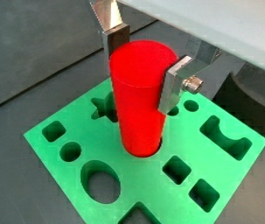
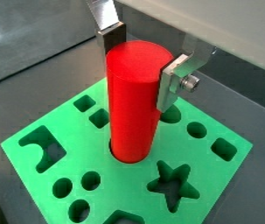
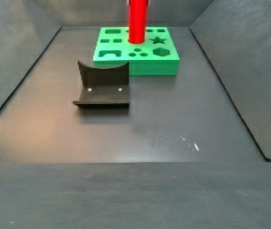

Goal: Insert the round object.

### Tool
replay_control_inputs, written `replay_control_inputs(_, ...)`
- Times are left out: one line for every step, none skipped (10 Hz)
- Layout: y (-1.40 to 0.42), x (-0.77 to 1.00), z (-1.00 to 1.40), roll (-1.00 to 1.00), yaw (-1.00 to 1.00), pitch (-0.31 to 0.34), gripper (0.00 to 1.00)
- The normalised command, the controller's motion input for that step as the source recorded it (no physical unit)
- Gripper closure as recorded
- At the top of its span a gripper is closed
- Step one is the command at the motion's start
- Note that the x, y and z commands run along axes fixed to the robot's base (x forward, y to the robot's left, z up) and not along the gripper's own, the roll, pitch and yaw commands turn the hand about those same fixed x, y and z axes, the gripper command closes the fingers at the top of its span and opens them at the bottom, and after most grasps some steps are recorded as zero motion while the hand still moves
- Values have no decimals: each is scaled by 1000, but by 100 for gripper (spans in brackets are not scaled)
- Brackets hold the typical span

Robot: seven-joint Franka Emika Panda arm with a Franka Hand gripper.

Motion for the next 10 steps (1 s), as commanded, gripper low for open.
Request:
replay_control_inputs(0,0,-297,-46,0,-50,100)
replay_control_inputs(0,0,-266,-37,0,-29,100)
replay_control_inputs(0,0,-174,0,0,0,100)
replay_control_inputs(0,0,-154,0,0,0,100)
replay_control_inputs(0,6,-157,0,0,0,100)
replay_control_inputs(0,0,-203,0,0,0,100)
replay_control_inputs(0,17,-200,0,0,0,100)
replay_control_inputs(0,83,-229,-51,-11,-16,100)
replay_control_inputs(0,17,-106,-56,0,0,100)
replay_control_inputs(0,0,0,0,0,0,100)
